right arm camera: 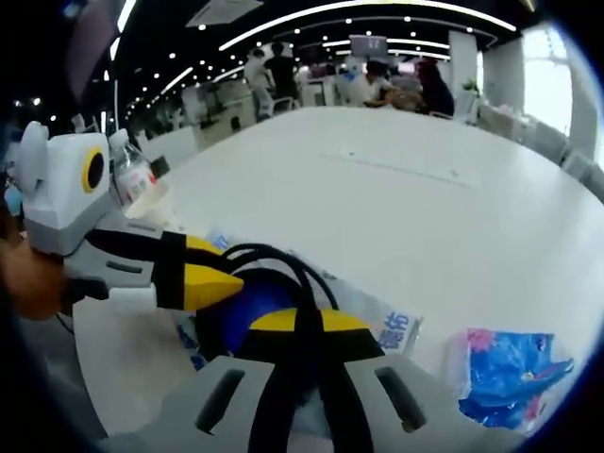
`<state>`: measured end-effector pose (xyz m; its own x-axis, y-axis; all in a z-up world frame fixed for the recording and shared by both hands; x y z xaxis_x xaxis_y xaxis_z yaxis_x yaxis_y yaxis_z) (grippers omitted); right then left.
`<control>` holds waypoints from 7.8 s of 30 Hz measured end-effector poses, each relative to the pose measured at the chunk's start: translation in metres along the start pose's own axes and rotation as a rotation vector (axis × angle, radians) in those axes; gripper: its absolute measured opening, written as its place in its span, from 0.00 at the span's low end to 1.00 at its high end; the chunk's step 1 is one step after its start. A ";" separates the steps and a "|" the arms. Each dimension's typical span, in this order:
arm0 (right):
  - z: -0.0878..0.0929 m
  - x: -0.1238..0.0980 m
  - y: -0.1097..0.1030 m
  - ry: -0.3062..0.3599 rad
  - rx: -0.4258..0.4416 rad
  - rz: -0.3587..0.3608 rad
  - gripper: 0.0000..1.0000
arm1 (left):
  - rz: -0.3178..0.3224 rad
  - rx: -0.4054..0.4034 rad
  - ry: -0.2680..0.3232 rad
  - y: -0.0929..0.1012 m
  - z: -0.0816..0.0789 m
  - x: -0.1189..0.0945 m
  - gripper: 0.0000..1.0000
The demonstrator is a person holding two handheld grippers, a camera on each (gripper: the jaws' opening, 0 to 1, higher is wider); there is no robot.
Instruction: Arrange the tabletop items into an orderly group along one side of the table until the central work area is clear of visible clutter.
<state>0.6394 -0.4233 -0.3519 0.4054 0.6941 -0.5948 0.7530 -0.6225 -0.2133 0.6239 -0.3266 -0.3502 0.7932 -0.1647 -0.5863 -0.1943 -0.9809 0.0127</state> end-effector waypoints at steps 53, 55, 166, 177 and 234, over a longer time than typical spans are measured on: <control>0.002 -0.107 -0.034 0.037 -0.086 0.021 0.05 | 0.142 0.049 0.096 0.065 -0.020 -0.079 0.10; 0.007 -0.112 -0.035 0.033 -0.084 0.024 0.05 | 0.150 0.054 0.091 0.070 -0.017 -0.080 0.10; 0.116 -0.121 0.013 -0.170 0.043 0.083 0.10 | 0.289 0.174 -0.127 0.153 0.058 -0.035 0.18; 0.115 -0.117 0.017 -0.181 0.034 0.087 0.10 | 0.277 0.189 -0.119 0.149 0.055 -0.029 0.14; 0.103 -0.121 0.017 -0.120 0.043 0.112 0.21 | 0.301 0.173 -0.083 0.151 0.044 -0.037 0.32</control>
<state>0.5500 -0.5546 -0.3632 0.4189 0.5728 -0.7046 0.6825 -0.7104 -0.1718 0.5398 -0.4638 -0.3616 0.6375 -0.4274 -0.6411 -0.5125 -0.8565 0.0614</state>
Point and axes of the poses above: the point that each gripper's makers call its tool centre point, and the gripper's own axes: x roughly forward along the fingers, y roughly to its right, z roughly out of its underside, the point moved 3 cm from there along -x, roughly backward along the fingers, and after that the axes turned 11 degrees about -z, right-handed, at the moved point
